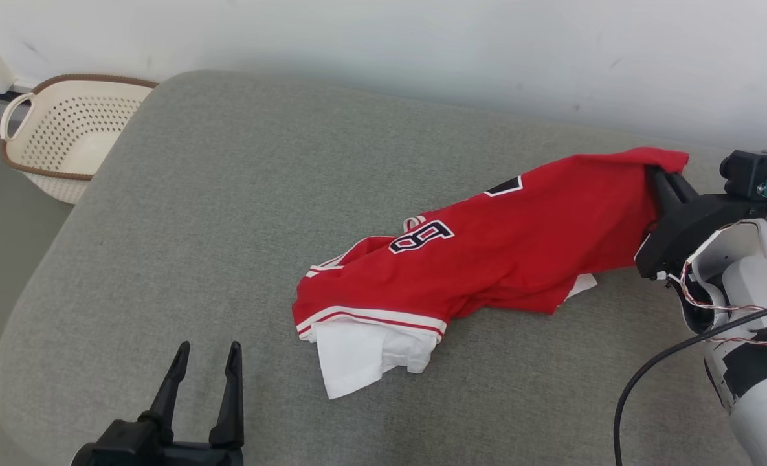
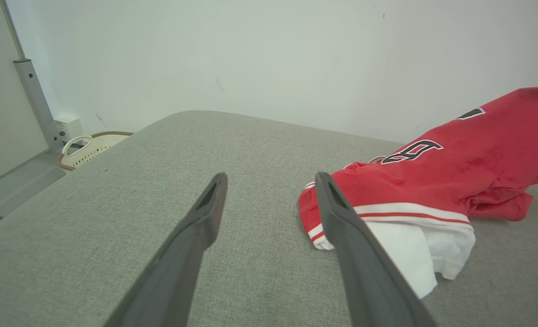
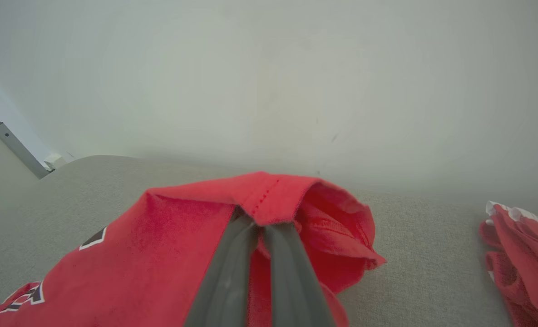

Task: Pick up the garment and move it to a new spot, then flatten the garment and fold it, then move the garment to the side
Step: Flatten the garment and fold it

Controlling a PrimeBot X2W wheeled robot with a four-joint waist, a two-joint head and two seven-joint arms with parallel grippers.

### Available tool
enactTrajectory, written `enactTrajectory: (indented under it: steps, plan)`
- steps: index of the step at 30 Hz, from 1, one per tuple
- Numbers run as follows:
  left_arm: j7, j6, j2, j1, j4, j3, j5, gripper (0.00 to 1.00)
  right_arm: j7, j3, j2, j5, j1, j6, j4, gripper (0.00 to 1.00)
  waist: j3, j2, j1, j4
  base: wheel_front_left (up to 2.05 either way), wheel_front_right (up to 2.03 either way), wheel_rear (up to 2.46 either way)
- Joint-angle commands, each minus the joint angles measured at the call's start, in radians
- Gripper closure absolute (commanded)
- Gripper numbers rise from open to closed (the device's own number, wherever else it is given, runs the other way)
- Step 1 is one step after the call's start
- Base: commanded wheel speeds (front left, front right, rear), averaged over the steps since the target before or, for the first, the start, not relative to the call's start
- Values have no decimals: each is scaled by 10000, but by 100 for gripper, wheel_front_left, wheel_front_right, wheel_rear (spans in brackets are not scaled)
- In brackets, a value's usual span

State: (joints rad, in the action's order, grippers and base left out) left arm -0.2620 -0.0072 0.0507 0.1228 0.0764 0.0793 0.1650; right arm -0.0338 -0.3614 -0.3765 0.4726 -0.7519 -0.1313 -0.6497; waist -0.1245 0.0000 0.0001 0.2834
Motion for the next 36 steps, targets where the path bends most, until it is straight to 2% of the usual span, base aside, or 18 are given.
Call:
enactTrajectory:
  steps: [1,2,4,5,12,18,24,30,36]
  plan:
    - [-39,26,7,60,54,47,94,0,20,-100,-6,14,-203,11,-265,100,-95,0,-1,180,0,0,0]
    - [-39,30,7,92,72,113,104,0,23,-157,-13,3,-264,11,-525,100,-112,0,-1,238,0,0,0]
    - [-39,50,5,121,108,197,115,0,-195,-267,-20,-16,-396,11,-922,67,-123,0,-1,323,0,0,0]
    - [-39,63,7,125,121,234,124,0,-318,-313,-10,-27,-433,11,-1095,0,-121,0,-1,343,0,0,0]
    - [-39,110,4,-32,196,306,53,0,-964,-742,-113,169,-447,11,-1743,0,9,0,-1,160,0,0,0]
    - [-39,102,4,-101,133,203,-54,0,-1763,-895,-230,390,72,11,-1340,0,141,0,-1,-273,0,0,0]
    - [-40,84,5,-147,63,207,-69,0,-1986,-814,-396,489,881,11,-781,0,177,0,-1,-478,0,0,0]
    - [-40,63,5,-164,-48,137,-71,0,-1933,-558,-272,562,1934,11,-202,0,78,0,-1,-577,0,0,0]
    - [-40,51,7,-45,-136,83,-105,0,-1602,-362,-159,519,1914,11,-47,0,-130,0,-1,-619,0,0,0]
